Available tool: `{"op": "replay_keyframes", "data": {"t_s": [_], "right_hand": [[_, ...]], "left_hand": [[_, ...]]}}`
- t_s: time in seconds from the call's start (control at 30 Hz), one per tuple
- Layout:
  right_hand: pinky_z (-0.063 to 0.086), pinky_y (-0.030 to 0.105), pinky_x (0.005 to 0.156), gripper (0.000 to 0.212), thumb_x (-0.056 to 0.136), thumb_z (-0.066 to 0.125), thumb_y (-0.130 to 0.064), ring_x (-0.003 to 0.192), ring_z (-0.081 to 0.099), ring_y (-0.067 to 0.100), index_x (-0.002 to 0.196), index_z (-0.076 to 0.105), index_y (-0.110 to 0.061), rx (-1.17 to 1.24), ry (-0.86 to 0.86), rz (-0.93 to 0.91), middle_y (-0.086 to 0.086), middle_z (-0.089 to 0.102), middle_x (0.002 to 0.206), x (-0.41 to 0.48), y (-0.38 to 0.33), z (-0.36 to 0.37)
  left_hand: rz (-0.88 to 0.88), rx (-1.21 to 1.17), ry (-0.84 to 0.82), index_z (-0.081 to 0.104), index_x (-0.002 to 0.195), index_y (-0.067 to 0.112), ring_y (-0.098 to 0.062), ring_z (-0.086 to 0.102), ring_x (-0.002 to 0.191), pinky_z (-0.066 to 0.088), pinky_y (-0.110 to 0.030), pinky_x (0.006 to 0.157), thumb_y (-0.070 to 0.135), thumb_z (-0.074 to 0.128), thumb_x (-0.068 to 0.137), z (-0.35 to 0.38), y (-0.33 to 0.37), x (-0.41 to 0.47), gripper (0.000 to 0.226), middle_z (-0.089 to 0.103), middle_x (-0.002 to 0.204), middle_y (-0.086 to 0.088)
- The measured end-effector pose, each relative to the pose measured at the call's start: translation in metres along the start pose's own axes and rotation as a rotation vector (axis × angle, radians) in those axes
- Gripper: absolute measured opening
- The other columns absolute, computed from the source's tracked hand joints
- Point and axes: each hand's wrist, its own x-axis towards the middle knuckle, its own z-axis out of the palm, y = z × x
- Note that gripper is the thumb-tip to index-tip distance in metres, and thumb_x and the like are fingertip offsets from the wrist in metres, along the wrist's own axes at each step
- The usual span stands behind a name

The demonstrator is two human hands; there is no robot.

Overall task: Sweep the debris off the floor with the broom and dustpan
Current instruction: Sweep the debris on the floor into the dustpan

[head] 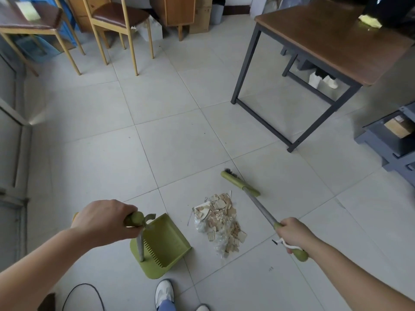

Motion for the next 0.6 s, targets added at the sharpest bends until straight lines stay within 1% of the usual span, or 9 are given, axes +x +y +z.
{"op": "replay_keyframes", "data": {"t_s": [0.07, 0.13, 0.2, 0.23, 0.27, 0.33, 0.4, 0.5, 0.6], "right_hand": [[0.036, 0.019, 0.044, 0.023, 0.093, 0.039, -0.020, 0.036, 0.057, 0.017, 0.077, 0.051, -0.008, -0.045, 0.001, 0.037, 0.007, 0.057, 0.057, 0.017, 0.007, 0.006], [0.038, 0.019, 0.047, 0.022, 0.094, 0.038, -0.016, 0.044, 0.056, 0.022, 0.087, 0.055, -0.003, 0.017, -0.022, 0.108, 0.012, 0.059, 0.065, 0.033, 0.016, 0.013], [0.044, 0.024, 0.048, 0.022, 0.093, 0.037, -0.009, 0.050, 0.052, 0.024, 0.101, 0.055, 0.003, 0.223, -0.096, 0.257, 0.020, 0.055, 0.080, 0.046, 0.026, 0.018], [0.047, 0.026, 0.047, 0.021, 0.093, 0.038, -0.008, 0.049, 0.052, 0.025, 0.103, 0.053, 0.003, 0.301, -0.126, 0.329, 0.021, 0.053, 0.082, 0.048, 0.030, 0.020], [0.047, 0.025, 0.045, 0.018, 0.094, 0.039, -0.008, 0.047, 0.053, 0.025, 0.102, 0.052, 0.002, 0.356, -0.163, 0.382, 0.020, 0.052, 0.080, 0.048, 0.032, 0.021], [0.042, 0.020, 0.040, 0.018, 0.095, 0.038, -0.012, 0.041, 0.051, 0.021, 0.101, 0.049, 0.001, 0.394, -0.206, 0.457, 0.018, 0.053, 0.073, 0.048, 0.031, 0.026], [0.037, 0.017, 0.038, 0.023, 0.096, 0.032, -0.015, 0.037, 0.046, 0.018, 0.099, 0.049, 0.000, 0.353, -0.196, 0.479, 0.015, 0.052, 0.068, 0.046, 0.029, 0.034], [0.036, 0.019, 0.040, 0.026, 0.098, 0.028, -0.020, 0.043, 0.044, 0.018, 0.097, 0.046, -0.001, 0.254, -0.204, 0.464, 0.013, 0.052, 0.069, 0.034, 0.018, 0.049], [0.038, 0.020, 0.043, 0.033, 0.097, 0.020, -0.023, 0.046, 0.047, 0.017, 0.118, 0.038, -0.006, 0.130, -0.257, 0.370, 0.014, 0.054, 0.074, 0.015, 0.017, 0.067]], "left_hand": [[-0.003, -0.003, 0.004, 0.059, 0.083, 0.028, -0.008, 0.057, 0.064, 0.040, -0.025, 0.049, 0.067, 0.051, 0.075, 0.005, -0.003, 0.001, 0.041, 0.062, 0.067, 0.009], [-0.004, -0.002, 0.006, 0.059, 0.082, 0.029, -0.006, 0.056, 0.063, 0.045, -0.026, 0.051, 0.068, 0.051, 0.074, 0.009, -0.003, 0.002, 0.040, 0.061, 0.066, 0.010], [0.006, 0.000, 0.006, 0.058, 0.082, 0.029, -0.007, 0.057, 0.064, 0.044, -0.026, 0.051, 0.068, 0.050, 0.074, 0.011, 0.000, 0.003, 0.040, 0.061, 0.065, 0.010], [0.013, 0.009, 0.005, 0.058, 0.082, 0.029, -0.008, 0.057, 0.065, 0.041, -0.026, 0.050, 0.067, 0.051, 0.075, 0.012, 0.002, 0.003, 0.040, 0.061, 0.066, 0.009], [0.016, 0.016, 0.005, 0.058, 0.083, 0.028, -0.008, 0.058, 0.065, 0.038, -0.025, 0.049, 0.066, 0.051, 0.076, 0.012, 0.005, 0.003, 0.040, 0.061, 0.067, 0.009], [0.014, 0.026, 0.006, 0.058, 0.084, 0.027, -0.009, 0.056, 0.065, 0.036, -0.024, 0.048, 0.066, 0.051, 0.076, 0.011, 0.009, 0.005, 0.040, 0.061, 0.068, 0.008], [0.019, 0.047, 0.007, 0.058, 0.084, 0.027, -0.009, 0.054, 0.063, 0.034, -0.023, 0.047, 0.066, 0.050, 0.077, 0.007, 0.013, 0.008, 0.041, 0.061, 0.068, 0.008], [0.036, 0.074, 0.021, 0.058, 0.086, 0.026, -0.009, 0.053, 0.064, 0.030, -0.022, 0.045, 0.065, 0.050, 0.079, 0.003, 0.017, 0.011, 0.040, 0.060, 0.069, 0.007], [0.038, 0.074, 0.037, 0.055, 0.079, 0.028, -0.008, 0.050, 0.060, 0.029, -0.023, 0.045, 0.066, 0.051, 0.079, 0.000, 0.019, 0.015, 0.038, 0.057, 0.065, 0.007]]}}
